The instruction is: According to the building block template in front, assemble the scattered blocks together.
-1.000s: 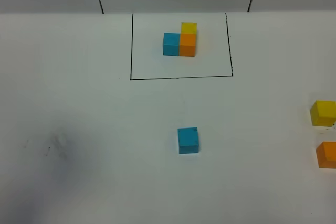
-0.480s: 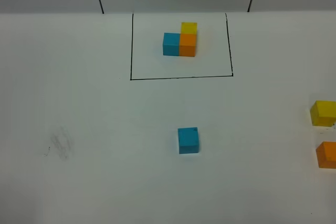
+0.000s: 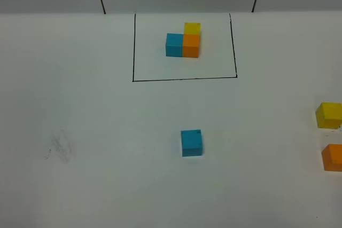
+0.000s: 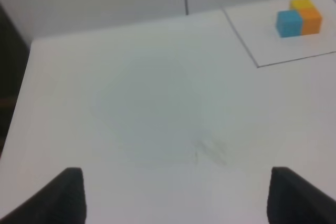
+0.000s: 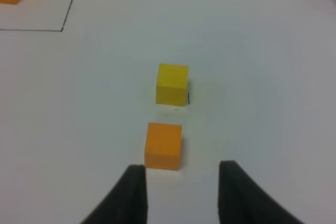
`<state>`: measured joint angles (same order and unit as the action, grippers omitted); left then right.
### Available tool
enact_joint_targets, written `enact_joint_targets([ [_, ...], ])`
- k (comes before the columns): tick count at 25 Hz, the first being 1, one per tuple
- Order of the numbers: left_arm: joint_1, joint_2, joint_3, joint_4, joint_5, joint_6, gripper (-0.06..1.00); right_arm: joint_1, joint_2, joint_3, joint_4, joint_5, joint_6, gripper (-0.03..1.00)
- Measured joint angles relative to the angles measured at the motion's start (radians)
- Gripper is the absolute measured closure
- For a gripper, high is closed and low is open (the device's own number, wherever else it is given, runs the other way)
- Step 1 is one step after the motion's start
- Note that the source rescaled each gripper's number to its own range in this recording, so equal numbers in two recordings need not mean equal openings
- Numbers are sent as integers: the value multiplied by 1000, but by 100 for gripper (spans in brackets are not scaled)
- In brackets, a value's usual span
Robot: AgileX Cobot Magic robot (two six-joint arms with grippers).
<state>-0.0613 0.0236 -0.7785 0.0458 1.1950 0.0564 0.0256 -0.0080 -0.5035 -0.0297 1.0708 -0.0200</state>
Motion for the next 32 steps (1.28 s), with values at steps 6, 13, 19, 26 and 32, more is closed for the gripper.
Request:
enact_joint_targets([
  [6, 99, -30, 195, 33, -48, -131, 34, 0, 0, 0, 0, 0, 0, 97],
  [13, 102, -30, 271, 34, -107, -149, 34, 0, 0, 0, 0, 0, 0, 97],
  [19, 102, -30, 272, 34, -108, -148, 34, 0, 0, 0, 0, 0, 0, 97],
  [26, 102, -30, 273, 34, -108, -147, 34, 0, 0, 0, 0, 0, 0, 97],
  [32, 102, -30, 273, 34, -109, -147, 34, 0, 0, 0, 0, 0, 0, 97],
])
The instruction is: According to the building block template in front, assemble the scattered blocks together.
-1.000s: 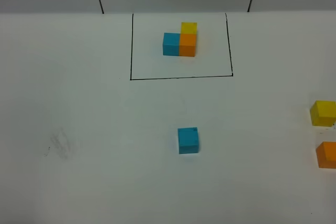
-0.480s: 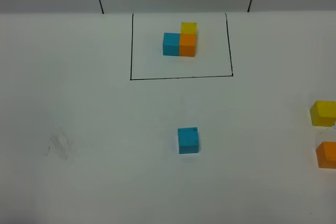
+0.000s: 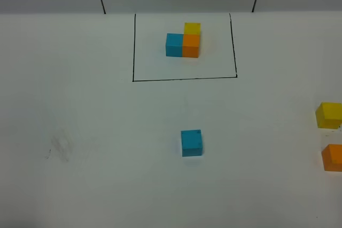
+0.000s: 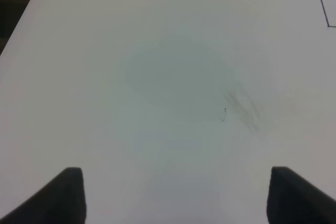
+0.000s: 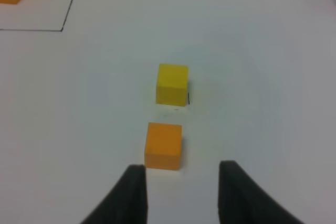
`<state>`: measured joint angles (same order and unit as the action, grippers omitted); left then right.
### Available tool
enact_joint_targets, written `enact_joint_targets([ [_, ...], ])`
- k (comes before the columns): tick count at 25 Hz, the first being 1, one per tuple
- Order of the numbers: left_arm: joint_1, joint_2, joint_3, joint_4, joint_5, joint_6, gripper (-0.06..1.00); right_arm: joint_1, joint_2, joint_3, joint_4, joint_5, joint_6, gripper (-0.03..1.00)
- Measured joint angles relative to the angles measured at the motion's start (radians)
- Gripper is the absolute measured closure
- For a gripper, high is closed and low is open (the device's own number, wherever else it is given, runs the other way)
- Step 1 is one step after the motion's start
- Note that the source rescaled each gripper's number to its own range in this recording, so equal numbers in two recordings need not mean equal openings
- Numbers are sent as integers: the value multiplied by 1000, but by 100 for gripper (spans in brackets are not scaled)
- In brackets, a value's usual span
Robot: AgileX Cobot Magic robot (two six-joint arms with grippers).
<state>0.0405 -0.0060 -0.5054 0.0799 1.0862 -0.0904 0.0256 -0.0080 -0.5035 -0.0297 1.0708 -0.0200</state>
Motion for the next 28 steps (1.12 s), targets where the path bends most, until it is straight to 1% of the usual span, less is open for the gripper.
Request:
enact_joint_targets([
  [4, 0, 0, 0, 0, 0, 0, 34, 0, 0, 0, -6, 0, 0, 97],
  [9, 0, 0, 0, 0, -2, 0, 34, -1, 0, 0, 9, 0, 5, 96],
  [10, 0, 0, 0, 0, -2, 0, 34, -1, 3, 0, 9, 0, 20, 96],
  [12, 0, 0, 0, 0, -2, 0, 34, -1, 39, 0, 9, -3, 56, 90],
  [14, 0, 0, 0, 0, -2, 0, 34, -1, 131, -10, 9, -6, 87, 80],
  [15, 0, 0, 0, 0, -2, 0, 34, -1, 182, -23, 9, -14, 92, 72],
  [17, 0, 0, 0, 0, -2, 0, 34, -1, 320, -53, 9, -28, 97, 54],
  [20, 0, 0, 0, 0, -2, 0, 34, -1, 525, -112, 1, -38, 97, 18],
  [21, 0, 0, 0, 0, -2, 0, 34, -1, 597, -128, -3, -41, 98, 10],
  [22, 0, 0, 0, 0, -2, 0, 34, -1, 656, -143, -6, -51, 103, 4],
  [24, 0, 0, 0, 0, -2, 0, 34, -1, 788, -162, -6, -83, 107, -1],
  [28, 0, 0, 0, 0, -2, 0, 34, -1, 1008, -169, -9, -196, 108, -3],
])
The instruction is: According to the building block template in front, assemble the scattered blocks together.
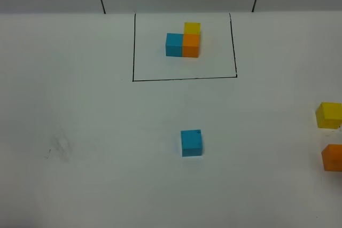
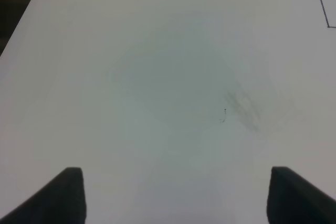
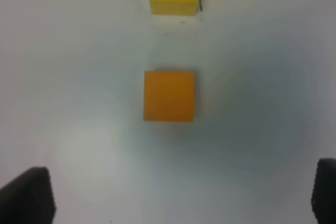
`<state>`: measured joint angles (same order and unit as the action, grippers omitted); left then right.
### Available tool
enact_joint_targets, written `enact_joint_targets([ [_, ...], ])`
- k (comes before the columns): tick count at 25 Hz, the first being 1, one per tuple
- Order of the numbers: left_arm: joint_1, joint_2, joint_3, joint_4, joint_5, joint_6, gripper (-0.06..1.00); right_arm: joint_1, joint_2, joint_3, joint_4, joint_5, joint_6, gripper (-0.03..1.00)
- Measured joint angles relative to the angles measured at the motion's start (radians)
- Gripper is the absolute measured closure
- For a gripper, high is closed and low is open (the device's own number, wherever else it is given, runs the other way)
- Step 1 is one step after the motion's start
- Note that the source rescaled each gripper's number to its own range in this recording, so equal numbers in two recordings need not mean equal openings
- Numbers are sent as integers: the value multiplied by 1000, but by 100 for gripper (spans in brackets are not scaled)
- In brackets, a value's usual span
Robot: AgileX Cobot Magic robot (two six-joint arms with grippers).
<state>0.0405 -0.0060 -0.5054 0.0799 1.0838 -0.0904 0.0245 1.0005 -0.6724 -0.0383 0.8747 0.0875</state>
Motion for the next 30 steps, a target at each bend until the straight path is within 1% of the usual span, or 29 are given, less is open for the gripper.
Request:
enact_joint_targets([
  [3, 0, 0, 0, 0, 0, 0, 34, -2, 130, 0, -18, -102, 1, -3],
  [5, 0, 0, 0, 0, 0, 0, 34, -15, 200, 0, -20, -145, 2, -3],
  [8, 0, 0, 0, 0, 0, 0, 34, -43, 298, 0, -21, -185, 2, -2],
  [13, 0, 0, 0, 0, 0, 0, 34, -50, 423, 0, -19, -254, 3, 1],
  [19, 0, 0, 0, 0, 0, 0, 34, -50, 506, 62, 10, -371, 0, 3],
  [24, 0, 0, 0, 0, 0, 0, 34, -50, 547, 114, 10, -453, 0, 4],
  [27, 0, 0, 0, 0, 0, 0, 34, -50, 563, 127, 10, -495, 0, 8],
  [30, 0, 0, 0, 0, 0, 0, 34, -50, 579, 130, 11, -515, -1, 14],
])
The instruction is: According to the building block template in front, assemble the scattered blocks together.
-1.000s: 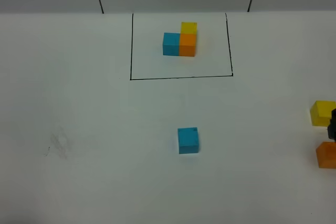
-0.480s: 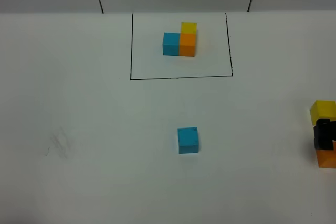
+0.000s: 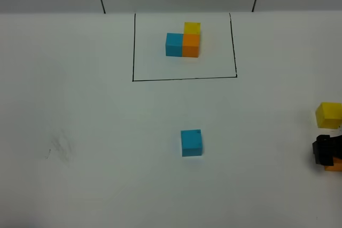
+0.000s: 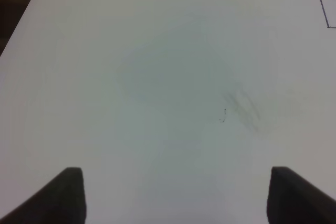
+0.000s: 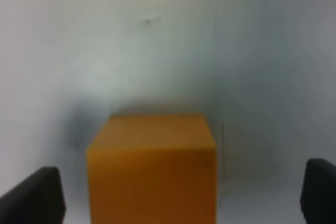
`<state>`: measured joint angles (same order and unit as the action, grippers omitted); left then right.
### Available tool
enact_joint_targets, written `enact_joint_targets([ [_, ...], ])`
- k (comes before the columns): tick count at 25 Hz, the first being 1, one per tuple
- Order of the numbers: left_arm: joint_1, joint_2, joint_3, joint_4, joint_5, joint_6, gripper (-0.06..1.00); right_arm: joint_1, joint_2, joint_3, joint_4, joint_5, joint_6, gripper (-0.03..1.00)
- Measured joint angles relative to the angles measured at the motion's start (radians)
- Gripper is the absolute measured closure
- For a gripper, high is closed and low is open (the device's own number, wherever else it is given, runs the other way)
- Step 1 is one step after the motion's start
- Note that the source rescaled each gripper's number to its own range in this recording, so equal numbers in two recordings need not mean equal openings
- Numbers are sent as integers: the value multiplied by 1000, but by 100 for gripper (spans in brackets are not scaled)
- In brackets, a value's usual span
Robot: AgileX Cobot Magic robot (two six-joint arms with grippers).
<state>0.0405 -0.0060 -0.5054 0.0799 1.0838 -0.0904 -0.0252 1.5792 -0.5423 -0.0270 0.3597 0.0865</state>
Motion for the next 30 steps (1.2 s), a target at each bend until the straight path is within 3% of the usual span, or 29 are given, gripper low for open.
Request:
enact_joint_targets([
  [6, 0, 0, 0, 0, 0, 0, 34, 0, 30, 0, 0, -13, -3, 37],
  [10, 0, 0, 0, 0, 0, 0, 34, 0, 32, 0, 2, -15, -8, 81],
  [14, 0, 0, 0, 0, 0, 0, 34, 6, 28, 0, 2, -31, -10, 80],
  [17, 0, 0, 0, 0, 0, 0, 34, 69, -14, 1, 16, -31, -58, 80],
  [25, 0, 0, 0, 0, 0, 0, 34, 331, -42, -138, 186, 94, -584, 80],
  [30, 0, 0, 0, 0, 0, 0, 34, 441, 72, -297, 202, 201, -806, 80],
])
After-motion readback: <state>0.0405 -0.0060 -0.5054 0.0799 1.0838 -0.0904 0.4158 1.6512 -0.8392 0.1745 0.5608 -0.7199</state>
